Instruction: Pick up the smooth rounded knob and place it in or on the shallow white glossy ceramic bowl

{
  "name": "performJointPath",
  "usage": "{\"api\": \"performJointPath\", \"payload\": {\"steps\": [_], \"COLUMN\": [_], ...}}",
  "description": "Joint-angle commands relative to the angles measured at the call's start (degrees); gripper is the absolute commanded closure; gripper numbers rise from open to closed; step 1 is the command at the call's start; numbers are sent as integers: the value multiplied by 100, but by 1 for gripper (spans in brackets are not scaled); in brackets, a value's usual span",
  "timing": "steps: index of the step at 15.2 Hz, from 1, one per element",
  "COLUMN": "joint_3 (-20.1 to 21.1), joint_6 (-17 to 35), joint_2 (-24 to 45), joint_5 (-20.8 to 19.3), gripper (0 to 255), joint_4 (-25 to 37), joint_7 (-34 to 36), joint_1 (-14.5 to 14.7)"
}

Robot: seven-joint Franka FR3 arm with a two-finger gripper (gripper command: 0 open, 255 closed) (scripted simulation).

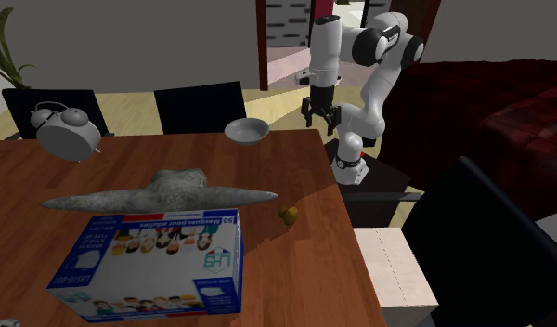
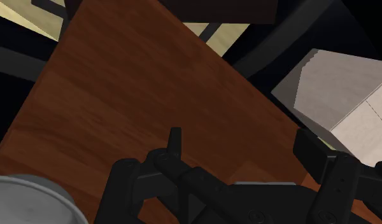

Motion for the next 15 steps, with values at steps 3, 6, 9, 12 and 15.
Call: {"api": "performJointPath", "payload": {"steps": [3, 6, 9, 12, 15], "joint_3": [90, 215, 330, 438, 535], "joint_6": [207, 469, 671, 813, 894], "joint_2": [451, 1129, 1806, 2482, 3161], "joint_5": [91, 203, 286, 341, 365], "gripper": [0, 0, 0, 0, 0], "joint_4": [233, 636, 1101, 1627, 2218], "joint_7": [88, 217, 345, 475, 613], "joint_1": [39, 88, 129, 162, 198]}}
